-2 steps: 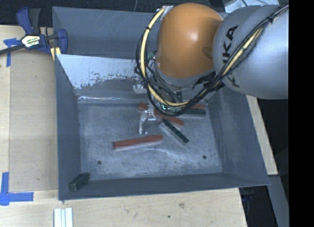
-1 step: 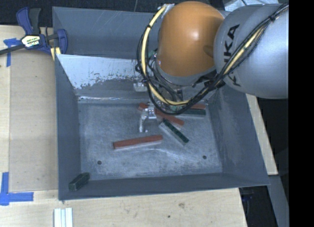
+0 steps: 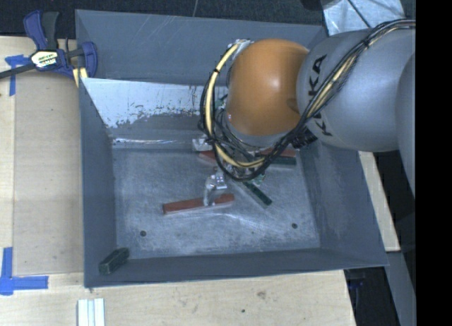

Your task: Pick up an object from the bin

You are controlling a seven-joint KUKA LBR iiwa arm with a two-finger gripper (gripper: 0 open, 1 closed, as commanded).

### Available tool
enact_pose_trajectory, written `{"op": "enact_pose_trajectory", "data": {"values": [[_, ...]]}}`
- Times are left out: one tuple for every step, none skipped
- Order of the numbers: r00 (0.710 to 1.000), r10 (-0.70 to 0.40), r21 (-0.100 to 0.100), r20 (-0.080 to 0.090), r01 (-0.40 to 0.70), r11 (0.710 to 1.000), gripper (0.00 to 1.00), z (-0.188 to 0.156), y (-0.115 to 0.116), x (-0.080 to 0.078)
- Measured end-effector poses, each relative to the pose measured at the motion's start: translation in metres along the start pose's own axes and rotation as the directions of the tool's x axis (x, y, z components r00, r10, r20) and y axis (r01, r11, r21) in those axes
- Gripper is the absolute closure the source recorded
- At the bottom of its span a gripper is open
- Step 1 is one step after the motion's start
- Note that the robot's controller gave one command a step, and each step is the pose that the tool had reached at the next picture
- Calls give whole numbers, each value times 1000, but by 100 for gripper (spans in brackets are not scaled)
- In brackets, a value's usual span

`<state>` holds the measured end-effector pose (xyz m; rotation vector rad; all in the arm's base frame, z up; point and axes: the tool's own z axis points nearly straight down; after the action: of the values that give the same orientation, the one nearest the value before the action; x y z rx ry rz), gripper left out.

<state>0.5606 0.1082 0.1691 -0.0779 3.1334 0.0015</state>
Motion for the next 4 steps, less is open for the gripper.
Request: {"op": "enact_pose_trajectory", "data": {"values": [[1000, -17, 1, -8, 17, 1000, 0, 13, -25, 12], [1000, -23, 1, -1, 23, 1000, 0, -2, -33, 10], [989, -147, 1, 0, 147, 989, 0, 72, -25, 5], [989, -144, -1, 19, 144, 990, 100, 91, -27, 10]]}}
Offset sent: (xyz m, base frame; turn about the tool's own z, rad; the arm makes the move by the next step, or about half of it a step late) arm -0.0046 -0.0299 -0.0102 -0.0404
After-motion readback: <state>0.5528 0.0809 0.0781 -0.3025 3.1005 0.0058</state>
